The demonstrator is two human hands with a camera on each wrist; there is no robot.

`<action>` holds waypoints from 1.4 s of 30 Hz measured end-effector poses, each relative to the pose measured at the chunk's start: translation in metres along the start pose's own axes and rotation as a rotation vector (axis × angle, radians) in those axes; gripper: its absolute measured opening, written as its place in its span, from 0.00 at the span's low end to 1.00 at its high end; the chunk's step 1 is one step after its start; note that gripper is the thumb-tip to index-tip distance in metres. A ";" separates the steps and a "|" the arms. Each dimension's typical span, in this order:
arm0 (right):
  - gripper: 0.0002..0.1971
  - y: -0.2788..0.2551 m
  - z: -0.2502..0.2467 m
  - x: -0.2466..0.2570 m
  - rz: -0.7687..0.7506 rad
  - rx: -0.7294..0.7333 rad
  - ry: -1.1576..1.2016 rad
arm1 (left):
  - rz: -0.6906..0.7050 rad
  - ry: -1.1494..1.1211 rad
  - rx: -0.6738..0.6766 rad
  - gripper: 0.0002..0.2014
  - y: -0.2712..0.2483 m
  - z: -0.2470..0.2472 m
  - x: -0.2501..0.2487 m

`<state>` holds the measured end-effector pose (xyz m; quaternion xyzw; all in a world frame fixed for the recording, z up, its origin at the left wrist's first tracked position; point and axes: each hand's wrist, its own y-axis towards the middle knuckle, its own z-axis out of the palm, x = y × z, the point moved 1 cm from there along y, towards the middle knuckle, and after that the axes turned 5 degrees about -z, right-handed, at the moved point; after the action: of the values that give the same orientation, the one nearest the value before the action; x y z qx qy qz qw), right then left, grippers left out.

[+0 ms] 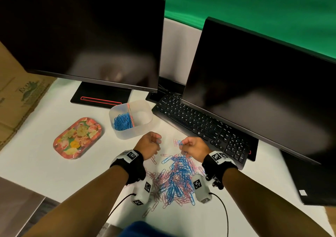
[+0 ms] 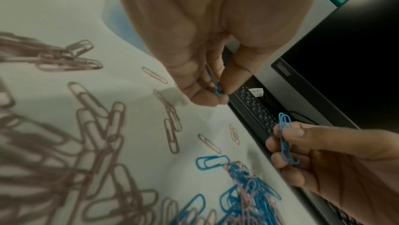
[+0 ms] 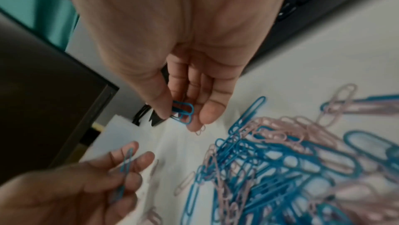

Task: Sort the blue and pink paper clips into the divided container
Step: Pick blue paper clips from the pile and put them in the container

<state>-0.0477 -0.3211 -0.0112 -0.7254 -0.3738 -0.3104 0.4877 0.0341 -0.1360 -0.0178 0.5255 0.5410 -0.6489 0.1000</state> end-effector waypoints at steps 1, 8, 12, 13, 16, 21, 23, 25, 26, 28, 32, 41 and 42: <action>0.06 -0.003 0.000 0.001 0.012 0.004 0.090 | -0.015 -0.036 0.008 0.16 -0.002 0.002 0.000; 0.11 -0.017 0.001 0.005 0.066 -0.015 0.525 | 0.023 0.366 0.029 0.08 -0.014 0.024 0.008; 0.10 -0.023 0.003 0.011 0.086 -0.018 0.549 | 0.235 0.974 -0.020 0.12 -0.018 0.034 0.021; 0.10 -0.024 0.004 0.013 0.087 -0.023 0.545 | 0.248 1.042 -0.027 0.13 -0.018 0.034 0.023; 0.09 -0.027 0.003 0.016 0.076 -0.036 0.523 | 0.251 1.116 -0.045 0.11 -0.016 0.033 0.022; 0.07 -0.031 0.007 0.026 0.079 -0.055 0.510 | 0.217 1.094 -0.025 0.10 -0.016 0.027 0.021; 0.06 -0.030 0.010 0.033 0.077 -0.059 0.516 | 0.243 0.974 -0.021 0.08 -0.017 0.023 0.017; 0.05 -0.028 0.016 0.043 0.074 -0.058 0.525 | 0.253 0.751 -0.029 0.05 -0.021 0.013 0.009; 0.05 -0.025 0.020 0.050 0.074 -0.052 0.533 | 0.243 0.638 -0.044 0.06 -0.024 0.005 0.004; 0.06 -0.020 0.029 0.068 0.060 -0.028 0.548 | 0.218 0.436 -0.080 0.07 -0.028 -0.013 -0.008; 0.08 -0.006 0.052 0.113 0.008 0.042 0.536 | 0.057 -0.028 -0.075 0.09 -0.037 -0.058 -0.035; 0.10 0.027 0.104 0.177 0.010 0.124 0.358 | -0.023 -0.267 -0.235 0.10 -0.029 -0.123 -0.059; 0.10 0.033 0.108 0.178 0.003 0.123 0.317 | -0.032 -0.256 -0.249 0.10 -0.023 -0.125 -0.060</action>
<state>0.0838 -0.1853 0.0825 -0.6366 -0.3094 -0.3968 0.5844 0.1151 -0.0522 0.0605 0.4137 0.6082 -0.6401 0.2218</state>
